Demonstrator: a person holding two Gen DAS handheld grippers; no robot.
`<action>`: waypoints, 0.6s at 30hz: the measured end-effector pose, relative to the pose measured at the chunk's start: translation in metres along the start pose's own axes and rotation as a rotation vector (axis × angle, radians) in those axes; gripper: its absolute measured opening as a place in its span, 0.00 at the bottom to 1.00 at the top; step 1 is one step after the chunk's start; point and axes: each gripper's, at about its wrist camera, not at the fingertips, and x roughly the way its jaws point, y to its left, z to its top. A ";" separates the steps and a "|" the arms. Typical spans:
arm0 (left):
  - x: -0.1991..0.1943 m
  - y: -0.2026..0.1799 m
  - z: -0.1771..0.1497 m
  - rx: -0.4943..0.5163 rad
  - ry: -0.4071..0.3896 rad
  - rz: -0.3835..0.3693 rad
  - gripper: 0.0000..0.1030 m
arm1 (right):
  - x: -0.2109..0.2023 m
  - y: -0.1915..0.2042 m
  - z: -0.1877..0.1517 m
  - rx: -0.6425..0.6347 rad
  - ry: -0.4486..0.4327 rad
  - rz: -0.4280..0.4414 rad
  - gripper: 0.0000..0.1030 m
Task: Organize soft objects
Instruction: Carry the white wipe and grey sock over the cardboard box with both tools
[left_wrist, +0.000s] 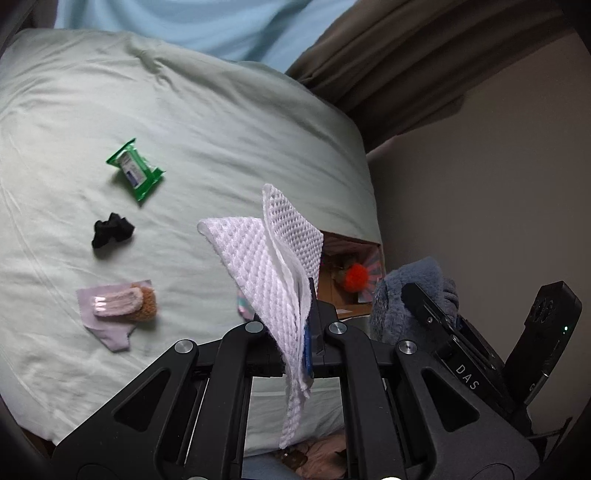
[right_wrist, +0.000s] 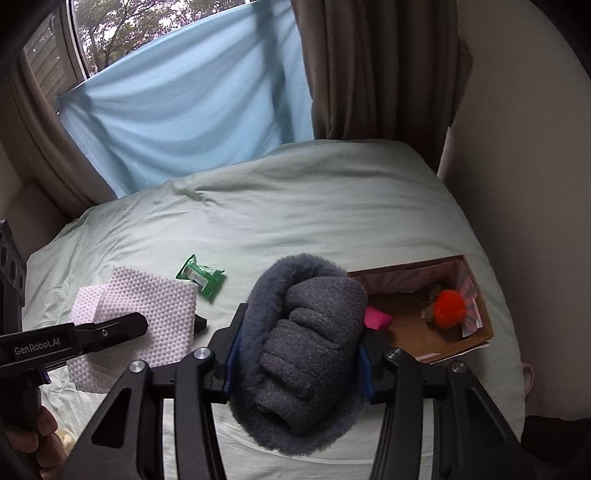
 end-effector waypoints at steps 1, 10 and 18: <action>0.004 -0.013 0.001 0.012 -0.005 0.006 0.04 | -0.002 -0.010 0.003 0.002 -0.001 0.000 0.44; 0.078 -0.111 -0.008 0.050 0.001 0.034 0.04 | 0.006 -0.122 0.023 -0.018 0.035 -0.009 0.44; 0.165 -0.143 -0.015 0.079 0.090 0.127 0.04 | 0.057 -0.187 0.029 -0.039 0.141 -0.005 0.44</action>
